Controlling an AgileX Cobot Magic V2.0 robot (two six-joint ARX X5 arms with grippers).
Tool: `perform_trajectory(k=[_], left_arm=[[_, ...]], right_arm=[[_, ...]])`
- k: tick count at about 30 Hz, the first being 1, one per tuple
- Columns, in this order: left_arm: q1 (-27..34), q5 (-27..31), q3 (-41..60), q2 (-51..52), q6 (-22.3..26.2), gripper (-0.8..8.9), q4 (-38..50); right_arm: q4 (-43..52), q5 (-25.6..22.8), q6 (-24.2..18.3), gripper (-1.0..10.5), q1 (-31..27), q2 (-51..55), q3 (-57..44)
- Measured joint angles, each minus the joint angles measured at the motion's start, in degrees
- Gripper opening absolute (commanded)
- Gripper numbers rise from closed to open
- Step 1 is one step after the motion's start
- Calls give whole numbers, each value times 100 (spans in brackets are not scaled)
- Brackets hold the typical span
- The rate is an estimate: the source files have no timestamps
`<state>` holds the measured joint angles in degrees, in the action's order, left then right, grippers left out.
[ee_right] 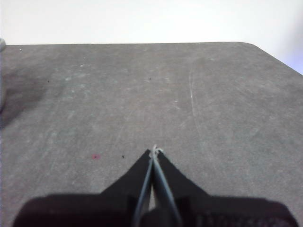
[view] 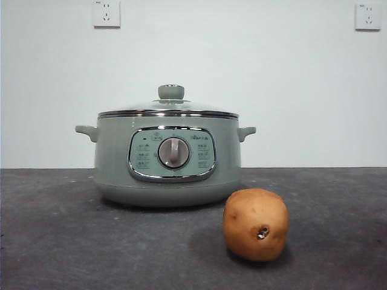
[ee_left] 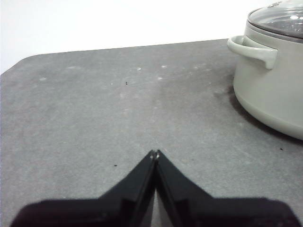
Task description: Pick up the potato,open the lid,put the potato in the pot,close the lid
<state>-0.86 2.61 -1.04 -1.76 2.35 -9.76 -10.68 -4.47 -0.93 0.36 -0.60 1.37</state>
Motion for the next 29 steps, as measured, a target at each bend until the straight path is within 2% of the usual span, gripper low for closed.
perform_trajectory(k=[4,11,15,20,26,29], left_arm=[[0,0,0,0,-44,0,0],[0,-367,0,0,-153,0,4],[0,-463,0,0,-173,-1,129],[0,-507,-46,-28,-245,-4,149],[0,-535,-479,-282,-466,-4,160],[0,-555,-737,-549,-638,-4,160]], right_arm=[[0,2,369,2,0,0,0],[-4,214,1714,-8,0,0,0],[-15,310,2273,-8,0,0,15],[-52,479,2647,-8,0,-31,361],[-251,496,2763,-8,0,-474,1137],[-616,691,2780,2,0,-909,1676]])
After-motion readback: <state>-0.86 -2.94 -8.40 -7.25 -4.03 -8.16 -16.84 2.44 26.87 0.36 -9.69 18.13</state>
